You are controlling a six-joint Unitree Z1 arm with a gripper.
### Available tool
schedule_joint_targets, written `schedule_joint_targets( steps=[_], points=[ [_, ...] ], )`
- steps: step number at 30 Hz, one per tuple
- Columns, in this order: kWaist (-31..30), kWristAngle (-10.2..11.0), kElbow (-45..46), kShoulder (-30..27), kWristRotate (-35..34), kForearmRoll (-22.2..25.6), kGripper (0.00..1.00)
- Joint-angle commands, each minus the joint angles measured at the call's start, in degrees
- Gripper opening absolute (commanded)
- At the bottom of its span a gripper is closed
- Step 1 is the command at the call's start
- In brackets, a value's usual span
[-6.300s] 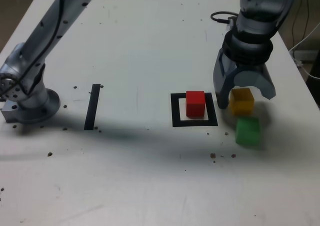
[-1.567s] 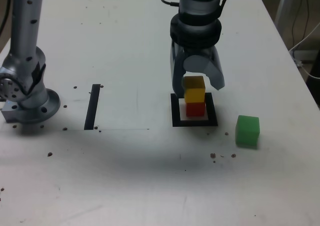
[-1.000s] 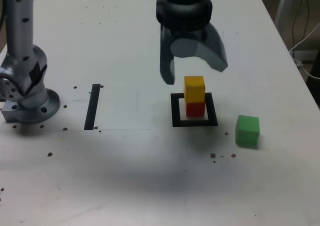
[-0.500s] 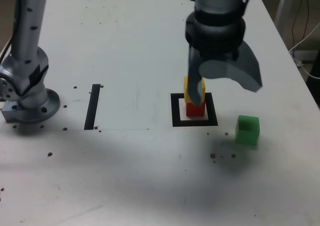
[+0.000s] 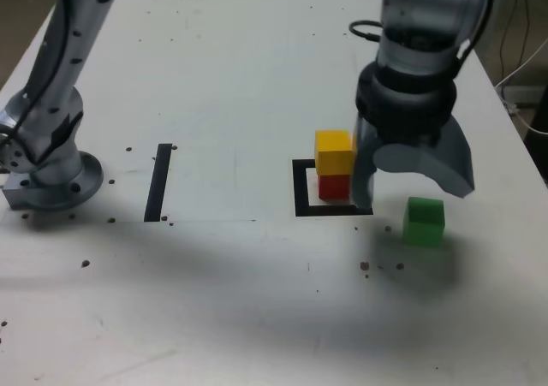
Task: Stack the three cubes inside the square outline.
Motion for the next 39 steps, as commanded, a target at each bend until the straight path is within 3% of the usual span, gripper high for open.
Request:
schedule_joint_targets(
  steps=[1, 12, 28, 39],
  points=[
    [0.28, -0.33, -0.92, 1.38, 0.52, -0.24, 0.95],
    [1.2, -0.93, -3.81, 5.15, 1.87, -2.18, 0.86],
    [2.08, -2.32, -4.24, 7.02, 1.96, -2.05, 0.46],
    [2.1, -2.87, -3.84, 6.92, 1.96, -2.47, 0.36]
  ],
)
